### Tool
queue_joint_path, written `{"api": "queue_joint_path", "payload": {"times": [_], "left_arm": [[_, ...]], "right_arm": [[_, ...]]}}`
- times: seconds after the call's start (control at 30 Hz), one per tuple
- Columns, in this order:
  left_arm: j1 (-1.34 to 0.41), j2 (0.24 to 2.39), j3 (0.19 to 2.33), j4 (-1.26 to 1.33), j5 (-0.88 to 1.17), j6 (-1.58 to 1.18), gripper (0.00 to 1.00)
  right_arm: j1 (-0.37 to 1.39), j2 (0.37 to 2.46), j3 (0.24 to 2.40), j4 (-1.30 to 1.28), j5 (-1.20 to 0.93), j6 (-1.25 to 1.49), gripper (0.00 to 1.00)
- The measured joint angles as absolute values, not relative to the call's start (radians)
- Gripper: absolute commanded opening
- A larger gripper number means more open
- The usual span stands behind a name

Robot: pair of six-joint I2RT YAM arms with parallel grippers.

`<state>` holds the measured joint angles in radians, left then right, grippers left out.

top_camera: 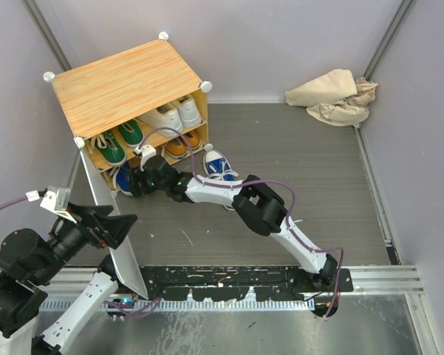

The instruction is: Place and organize the shoes in the shoe cabinet

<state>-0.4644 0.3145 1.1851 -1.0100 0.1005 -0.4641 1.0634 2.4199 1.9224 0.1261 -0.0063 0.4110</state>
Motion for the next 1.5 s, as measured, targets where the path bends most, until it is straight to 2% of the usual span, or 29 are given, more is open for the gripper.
{"api": "queue_joint_path", "payload": {"times": [0.27,0.5,0.53,0.63,0.67,0.7,1.4,1.5], "left_arm": [[-0.464,0.315,1.189,-1.016,0.091,-0.466,0.92],[-0.464,0.317,1.189,-1.016,0.077,-0.472,0.92],[-0.465,0.317,1.189,-1.016,0.075,-0.474,0.92],[-0.464,0.322,1.196,-1.025,0.071,-0.475,0.92],[-0.464,0.323,1.198,-1.028,0.070,-0.475,0.93],[-0.464,0.324,1.200,-1.031,0.067,-0.475,0.93],[-0.465,0.318,1.209,-1.049,0.043,-0.471,0.93],[-0.465,0.318,1.209,-1.049,0.038,-0.471,0.93]], "right_arm": [[1.064,2.409,1.864,0.158,-0.041,0.406,0.60],[1.064,2.411,1.876,0.195,-0.046,0.393,0.43],[1.064,2.416,1.891,0.192,-0.045,0.391,0.39],[1.064,2.441,1.951,0.194,-0.041,0.385,0.10],[1.063,2.447,1.964,0.194,-0.042,0.381,0.03],[1.063,2.452,1.973,0.195,-0.040,0.381,0.01],[1.072,2.464,1.948,0.369,0.097,0.267,0.01],[1.072,2.489,1.991,0.371,0.107,0.248,0.12]]}}
